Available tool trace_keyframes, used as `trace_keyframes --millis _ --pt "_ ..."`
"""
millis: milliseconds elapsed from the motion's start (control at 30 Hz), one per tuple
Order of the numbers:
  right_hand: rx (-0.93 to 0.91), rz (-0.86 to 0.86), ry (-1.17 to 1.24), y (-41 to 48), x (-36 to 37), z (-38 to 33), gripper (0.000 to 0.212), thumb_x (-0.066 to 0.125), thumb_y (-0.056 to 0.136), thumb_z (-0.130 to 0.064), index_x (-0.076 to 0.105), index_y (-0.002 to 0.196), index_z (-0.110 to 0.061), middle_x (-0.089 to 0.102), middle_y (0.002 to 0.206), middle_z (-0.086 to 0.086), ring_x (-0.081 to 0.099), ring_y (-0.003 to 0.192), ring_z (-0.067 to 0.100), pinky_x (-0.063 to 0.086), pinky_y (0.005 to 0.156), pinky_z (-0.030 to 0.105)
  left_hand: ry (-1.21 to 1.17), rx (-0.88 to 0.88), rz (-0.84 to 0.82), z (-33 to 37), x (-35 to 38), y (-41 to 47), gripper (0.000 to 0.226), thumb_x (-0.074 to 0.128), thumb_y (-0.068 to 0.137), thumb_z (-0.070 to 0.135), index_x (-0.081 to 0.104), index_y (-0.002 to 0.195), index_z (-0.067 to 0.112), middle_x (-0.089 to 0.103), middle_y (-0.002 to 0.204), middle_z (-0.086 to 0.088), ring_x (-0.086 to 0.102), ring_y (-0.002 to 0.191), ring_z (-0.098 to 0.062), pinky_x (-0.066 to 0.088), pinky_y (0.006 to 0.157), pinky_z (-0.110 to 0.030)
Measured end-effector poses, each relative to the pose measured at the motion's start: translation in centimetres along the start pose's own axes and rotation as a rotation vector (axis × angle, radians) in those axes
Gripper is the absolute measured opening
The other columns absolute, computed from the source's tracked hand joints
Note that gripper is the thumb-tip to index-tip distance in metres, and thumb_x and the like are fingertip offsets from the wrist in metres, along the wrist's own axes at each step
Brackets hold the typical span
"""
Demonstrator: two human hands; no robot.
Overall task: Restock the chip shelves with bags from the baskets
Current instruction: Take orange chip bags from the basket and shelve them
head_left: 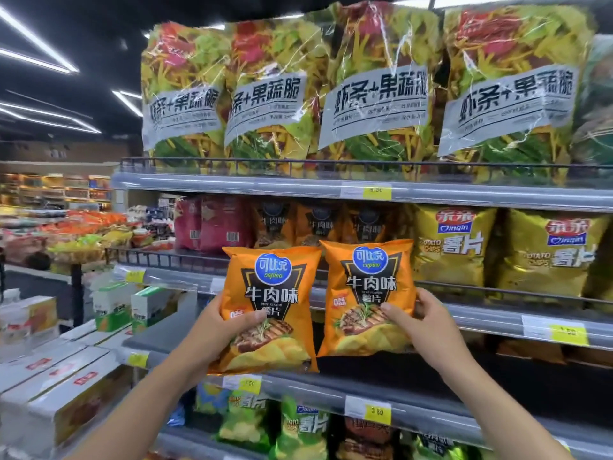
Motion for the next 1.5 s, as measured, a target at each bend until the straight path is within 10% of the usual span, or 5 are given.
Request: trace_keyframes --millis 433,567,900,1267,1500 --pt "0.083 0.193 -0.131 3.3 2.1 -1.0 0.029 0.076 0.089 -0.042 0.064 0.108 -0.024 0.074 0.107 -0.006 0.072 0.096 0.012 0.061 0.082 0.038 -0.053 0.055 -0.126 -0.6 -3.3 9.9 0.086 0.096 0.052 0.054 0.062 0.125 0.026 0.081 0.090 0.006 0.079 0.076 -0.016 0.059 0.059 -0.027" --pt "0.090 0.200 -0.155 4.3 3.1 -3.0 0.021 0.074 0.092 -0.039 0.068 0.103 -0.022 0.075 0.095 -0.007 0.069 0.073 -0.002 0.052 0.057 0.018 -0.129 0.068 -0.136 -1.0 -4.8 12.1 0.114 0.098 0.018 0.068 0.065 0.119 0.027 0.081 0.099 -0.004 0.080 0.081 -0.025 0.062 0.059 -0.031" --pt "0.267 0.162 -0.210 11.3 4.5 -5.9 0.044 0.076 0.087 -0.051 0.064 0.101 -0.011 0.056 0.079 0.001 0.051 0.065 0.015 0.040 0.042 0.022 -0.199 0.069 -0.179 -2.3 -6.9 14.6 0.089 0.101 0.042 0.053 0.068 0.119 0.023 0.081 0.103 -0.010 0.079 0.084 -0.031 0.064 0.068 -0.039" --pt "0.348 0.207 -0.088 15.7 5.9 -4.2 0.047 0.076 0.092 -0.024 0.042 0.125 -0.019 0.049 0.128 0.006 0.055 0.125 0.031 0.061 0.062 0.029 -0.204 0.070 -0.189 -2.3 -6.7 14.6 0.062 0.087 0.064 0.038 0.066 0.120 0.024 0.081 0.103 -0.010 0.079 0.084 -0.033 0.061 0.078 -0.044" --pt "0.325 0.086 -0.291 17.4 6.6 -1.1 0.048 0.083 0.084 -0.016 0.054 0.123 -0.015 0.061 0.130 0.005 0.060 0.117 0.027 0.061 0.083 0.041 -0.190 0.067 -0.184 -2.3 -6.7 14.6 0.066 0.091 0.065 0.039 0.065 0.124 0.023 0.080 0.106 -0.012 0.078 0.089 -0.037 0.058 0.092 -0.059"
Point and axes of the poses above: each hand's wrist, its own y-axis towards the middle knuckle, its own x-axis out of the palm, z = x × y, the point moved 9 cm from there along y, towards the middle knuckle
